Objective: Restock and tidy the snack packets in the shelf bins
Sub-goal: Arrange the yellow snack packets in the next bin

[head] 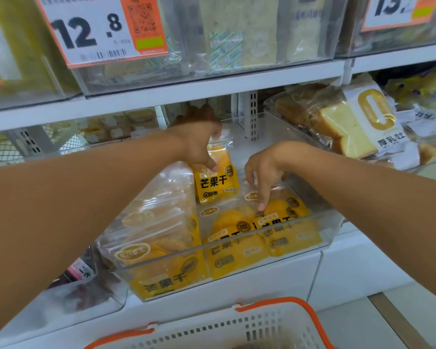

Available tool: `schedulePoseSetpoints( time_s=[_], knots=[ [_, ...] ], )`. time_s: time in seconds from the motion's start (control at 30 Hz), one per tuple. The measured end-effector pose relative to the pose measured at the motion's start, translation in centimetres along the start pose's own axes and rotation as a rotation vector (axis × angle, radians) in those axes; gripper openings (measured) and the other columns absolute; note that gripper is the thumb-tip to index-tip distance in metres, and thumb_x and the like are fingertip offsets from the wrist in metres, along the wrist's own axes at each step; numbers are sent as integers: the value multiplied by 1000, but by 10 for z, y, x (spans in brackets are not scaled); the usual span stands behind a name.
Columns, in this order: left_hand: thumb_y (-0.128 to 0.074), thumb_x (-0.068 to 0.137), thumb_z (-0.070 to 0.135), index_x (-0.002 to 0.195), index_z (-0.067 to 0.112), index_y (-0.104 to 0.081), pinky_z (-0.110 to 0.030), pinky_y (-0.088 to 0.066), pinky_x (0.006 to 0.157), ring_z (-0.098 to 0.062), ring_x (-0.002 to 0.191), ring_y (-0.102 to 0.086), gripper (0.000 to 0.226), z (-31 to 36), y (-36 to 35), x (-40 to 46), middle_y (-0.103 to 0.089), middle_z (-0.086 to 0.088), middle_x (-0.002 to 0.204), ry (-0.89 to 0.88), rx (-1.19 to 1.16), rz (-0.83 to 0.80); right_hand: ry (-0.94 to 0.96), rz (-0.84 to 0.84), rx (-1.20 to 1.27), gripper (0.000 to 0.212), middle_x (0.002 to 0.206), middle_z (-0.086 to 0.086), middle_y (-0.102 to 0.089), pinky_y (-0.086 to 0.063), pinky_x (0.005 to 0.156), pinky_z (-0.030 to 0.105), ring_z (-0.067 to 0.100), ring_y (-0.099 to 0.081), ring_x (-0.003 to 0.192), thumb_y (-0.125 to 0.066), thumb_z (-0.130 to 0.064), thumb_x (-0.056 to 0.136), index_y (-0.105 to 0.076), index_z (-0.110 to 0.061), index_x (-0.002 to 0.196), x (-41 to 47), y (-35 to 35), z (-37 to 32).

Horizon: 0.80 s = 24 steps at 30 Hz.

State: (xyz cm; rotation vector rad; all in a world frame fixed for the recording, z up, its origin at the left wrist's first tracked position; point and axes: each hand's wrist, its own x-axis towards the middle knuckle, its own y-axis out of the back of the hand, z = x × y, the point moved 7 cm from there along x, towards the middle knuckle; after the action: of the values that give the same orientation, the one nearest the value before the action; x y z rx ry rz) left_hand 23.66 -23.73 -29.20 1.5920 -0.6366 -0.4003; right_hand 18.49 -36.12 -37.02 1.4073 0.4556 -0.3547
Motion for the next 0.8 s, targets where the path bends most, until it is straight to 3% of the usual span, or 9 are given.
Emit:
schedulePoseSetpoints(
  time_s=[0.07, 0.13, 0.23, 0.3, 0.4, 0.5, 0.63, 0.7, 0.8],
  knots=[
    [-90, 59, 49, 128, 20, -51, -29, -38, 75, -27, 107, -51, 85, 1, -2, -1, -51, -5, 129, 53, -3, -52, -7, -14, -22, 78, 141, 6, -53, -60, 76, 34, 30, -57, 120, -87, -48, 69, -60, -8, 131, -7, 2, 0],
    [-91, 59, 47, 119, 16, -54, -31, -40, 69, -25, 94, -51, 77, 1, 1, -2, -54, -7, 119, 79, 41, 1, -4, -33, -25, 62, 125, 4, -60, -60, 74, 36, 28, -60, 110, -88, -43, 70, -66, -8, 117, -13, 5, 2],
    [-89, 62, 49, 105, 13, -58, -32, -43, 63, -24, 86, -54, 64, -2, 1, -3, -56, -7, 108, 99, 145, 45, 31, -88, 120, 28, 74, 2, -67, -60, 73, 36, 18, -64, 71, -87, -25, 75, -65, -10, 84, -24, 10, 7],
    [-88, 64, 50, 103, 9, -62, -34, -46, 67, -26, 89, -54, 62, -5, 1, -3, -54, -10, 111, 119, 209, 72, 102, 17, 130, 27, 55, -4, -62, -52, 66, 28, 14, -58, 58, -85, -21, 78, -60, -13, 74, -33, 26, 7],
    [-87, 67, 46, 102, 6, -65, -37, -48, 77, -30, 101, -52, 58, -15, 2, -2, -46, -13, 118, 149, 184, 99, 223, 432, 43, 30, 63, -2, -55, -43, 63, 31, 18, -52, 65, -80, -23, 83, -55, -16, 69, -53, 68, 0],
    [-86, 73, 33, 92, 10, -68, -31, -44, 74, -25, 91, -52, 35, -25, 6, -3, -55, -10, 112, 174, -5, 119, 305, 803, 139, 36, 68, -3, -51, -38, 61, 33, 19, -50, 68, -78, -23, 83, -47, -19, 65, -72, 94, -11],
    [-77, 80, 19, 88, 15, -74, -31, -48, 82, -22, 95, -58, 9, -39, 11, -3, -66, -6, 109, 203, -202, 152, 289, 865, 170, 33, 70, -6, -55, -39, 61, 31, 21, -56, 73, -82, -26, 79, -52, -20, 67, -58, 84, -31],
    [-74, 85, 26, 86, 23, -73, -28, -44, 83, -19, 101, -58, 3, -41, 14, -7, -65, 0, 109, 186, -312, 196, 235, 857, 174, 22, 87, 1, -64, -48, 71, 33, 26, -63, 86, -83, -30, 79, -62, -22, 80, -45, 69, -38],
    [-66, 91, 33, 95, 24, -67, -25, -40, 82, -20, 105, -57, 10, -36, 25, -18, -62, 1, 108, 157, -472, 311, 20, 946, 174, 61, 123, 10, -59, -50, 81, 40, 33, -63, 109, -81, -47, 79, -56, -14, 123, -41, 58, -35]
  ],
)
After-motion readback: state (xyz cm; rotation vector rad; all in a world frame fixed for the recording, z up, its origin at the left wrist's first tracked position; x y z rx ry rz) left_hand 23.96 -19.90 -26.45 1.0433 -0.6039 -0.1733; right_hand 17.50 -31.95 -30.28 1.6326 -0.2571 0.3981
